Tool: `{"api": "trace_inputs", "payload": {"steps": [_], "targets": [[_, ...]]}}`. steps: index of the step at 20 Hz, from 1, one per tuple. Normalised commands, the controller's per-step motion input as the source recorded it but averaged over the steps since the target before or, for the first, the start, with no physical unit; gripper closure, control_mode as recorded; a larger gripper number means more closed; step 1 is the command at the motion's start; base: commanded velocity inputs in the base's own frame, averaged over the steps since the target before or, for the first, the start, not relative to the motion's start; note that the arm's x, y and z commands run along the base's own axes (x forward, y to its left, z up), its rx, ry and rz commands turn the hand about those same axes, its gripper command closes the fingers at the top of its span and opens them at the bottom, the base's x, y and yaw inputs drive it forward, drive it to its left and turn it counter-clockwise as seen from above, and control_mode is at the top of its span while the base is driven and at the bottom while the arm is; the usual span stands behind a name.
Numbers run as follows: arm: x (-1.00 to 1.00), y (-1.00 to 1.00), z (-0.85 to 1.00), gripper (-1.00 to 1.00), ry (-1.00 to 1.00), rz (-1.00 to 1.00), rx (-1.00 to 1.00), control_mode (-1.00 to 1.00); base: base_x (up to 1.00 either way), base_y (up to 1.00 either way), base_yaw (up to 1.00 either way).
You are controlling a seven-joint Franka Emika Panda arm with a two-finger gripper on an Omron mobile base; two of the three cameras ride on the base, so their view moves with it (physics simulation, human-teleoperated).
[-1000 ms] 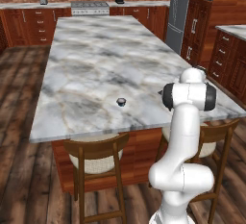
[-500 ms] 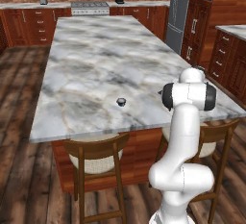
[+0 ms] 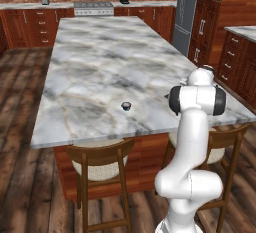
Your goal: Stack the yogurt containers by placing the smaller containers on top of the larger containers.
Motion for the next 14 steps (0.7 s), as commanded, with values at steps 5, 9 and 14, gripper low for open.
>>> {"api": "trace_inputs", "payload": {"steps": [5,9,14], "targets": [[-0.1,0.0,0.51,-1.0,0.02,0.0,0.0,-1.0,0.0,0.0,0.0],[-0.19,0.0,0.53,-1.0,0.0,0.02,0.0,-1.0,0.0,0.0,0.0],[-0.29,0.0,0.4,-1.0,0.02,0.05,-0.02,-1.0,0.0,0.0,0.0]]}}
